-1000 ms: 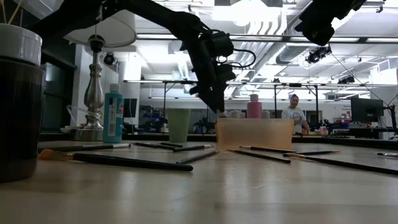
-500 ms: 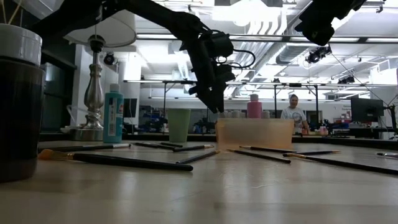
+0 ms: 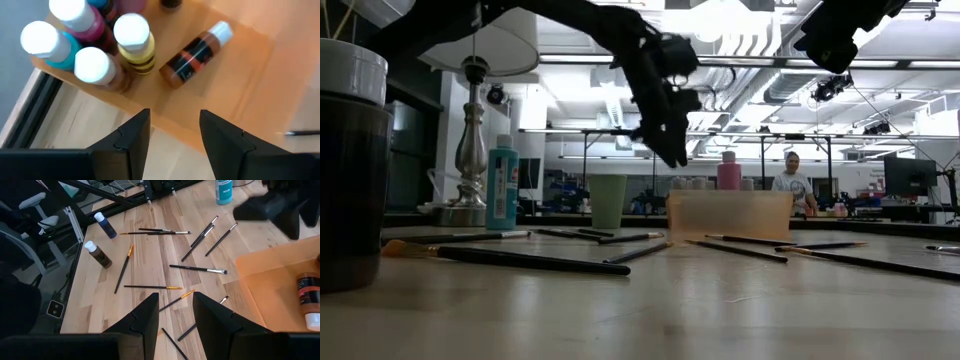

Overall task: Pick & Place Paint Supplies
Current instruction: Put the dark blue paint bottle into the orange bin

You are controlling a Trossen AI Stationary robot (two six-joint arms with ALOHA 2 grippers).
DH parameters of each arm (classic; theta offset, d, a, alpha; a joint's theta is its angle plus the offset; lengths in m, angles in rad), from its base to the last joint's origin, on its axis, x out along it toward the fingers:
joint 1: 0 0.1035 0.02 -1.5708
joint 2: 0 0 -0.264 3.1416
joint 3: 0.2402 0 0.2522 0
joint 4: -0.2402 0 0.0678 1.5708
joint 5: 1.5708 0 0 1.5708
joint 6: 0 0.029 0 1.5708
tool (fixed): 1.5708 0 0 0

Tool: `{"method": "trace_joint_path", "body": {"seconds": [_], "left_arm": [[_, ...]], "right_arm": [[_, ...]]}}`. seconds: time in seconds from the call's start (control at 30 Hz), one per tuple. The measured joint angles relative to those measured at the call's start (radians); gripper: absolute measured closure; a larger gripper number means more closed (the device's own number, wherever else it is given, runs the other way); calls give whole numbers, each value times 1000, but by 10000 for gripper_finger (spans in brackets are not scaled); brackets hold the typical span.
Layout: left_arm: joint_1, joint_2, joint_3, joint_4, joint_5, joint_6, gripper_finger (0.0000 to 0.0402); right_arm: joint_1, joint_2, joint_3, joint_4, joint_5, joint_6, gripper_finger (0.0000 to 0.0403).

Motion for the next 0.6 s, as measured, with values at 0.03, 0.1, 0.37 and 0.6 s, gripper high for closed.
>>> {"method": "trace_joint_path", "body": {"seconds": [0.03, 0.1, 0.37, 0.6], "left_arm": [[-1, -14, 1, 3, 0, 0, 233], [-5, -44, 6, 8, 0, 0, 233], [-33, -99, 4, -91, -17, -32, 233], [-89, -186, -104, -164, -59, -140, 233]], "right_arm": [[0, 0, 0, 0, 0, 0, 290], [0, 0, 0, 0, 0, 0, 290], [0, 0, 0, 0, 0, 0, 290], [0, 0, 0, 0, 0, 0, 290]]}}
